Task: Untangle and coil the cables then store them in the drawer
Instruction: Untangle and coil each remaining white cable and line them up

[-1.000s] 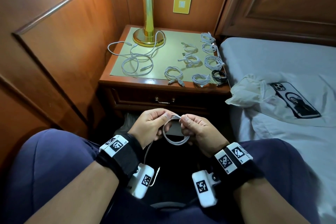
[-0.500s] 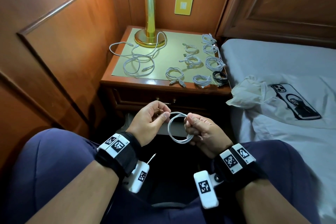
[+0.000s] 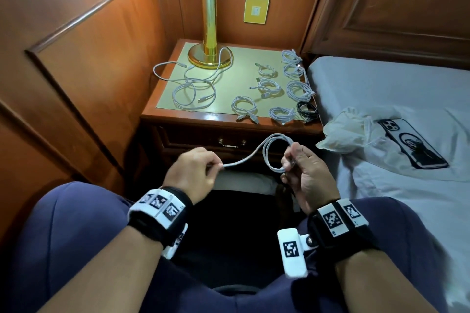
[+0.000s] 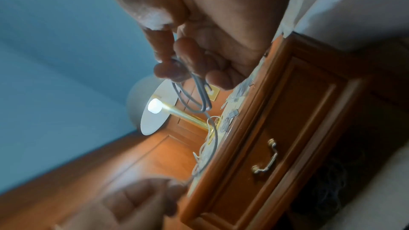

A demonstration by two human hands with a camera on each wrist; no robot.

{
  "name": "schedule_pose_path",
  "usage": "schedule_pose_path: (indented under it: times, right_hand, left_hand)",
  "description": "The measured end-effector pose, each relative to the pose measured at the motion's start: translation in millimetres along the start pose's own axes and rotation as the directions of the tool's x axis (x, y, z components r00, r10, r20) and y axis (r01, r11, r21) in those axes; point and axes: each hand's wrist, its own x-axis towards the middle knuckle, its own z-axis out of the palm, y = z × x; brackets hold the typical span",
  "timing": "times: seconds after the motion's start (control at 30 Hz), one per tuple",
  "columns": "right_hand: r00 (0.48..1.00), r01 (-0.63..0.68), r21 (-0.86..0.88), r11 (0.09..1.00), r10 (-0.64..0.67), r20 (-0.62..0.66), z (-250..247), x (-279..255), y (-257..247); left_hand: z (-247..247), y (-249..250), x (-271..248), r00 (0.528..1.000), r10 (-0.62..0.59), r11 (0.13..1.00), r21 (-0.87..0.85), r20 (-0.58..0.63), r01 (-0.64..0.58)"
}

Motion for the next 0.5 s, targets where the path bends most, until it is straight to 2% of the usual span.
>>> schedule_pose_path:
  times: [0.07, 0.2, 0.33, 0.43, 0.5]
  right_hand:
    - [0.994, 0.108, -0.131, 0.985, -0.107, 0.012, 0.8, -1.2, 5.9]
    - [0.961, 0.275, -0.369, 0.888, -0.26, 0.091, 0.4, -4.1, 13.8]
    - [0.961, 0.276, -0.484, 0.83, -0.23, 0.155, 0.2, -4.5, 20.8]
    - [0.954, 0.3, -0.624, 0.722, -0.217, 0.208, 4.6, -9.2, 22.2]
    - [0.951, 0.306, -0.657, 0.69, -0.194, 0.239, 8.7, -13.8, 23.6]
  left_hand:
    - [9.1, 10.1, -5.4, 0.995, 0.073, 0.997, -0.011, 0.066, -0.073]
    - [14.5, 22.9, -9.0, 0.97, 0.194, 0.973, -0.153, 0.145, -0.172]
    - [13.3, 27.2, -13.5, 0.959, 0.238, 0.945, -0.264, 0.151, -0.193]
    - [13.1, 31.4, -14.1, 0.963, 0.248, 0.922, -0.332, 0.108, -0.2]
    - [13.5, 34.3, -14.5, 0.96, 0.262, 0.911, -0.354, 0.1, -0.212]
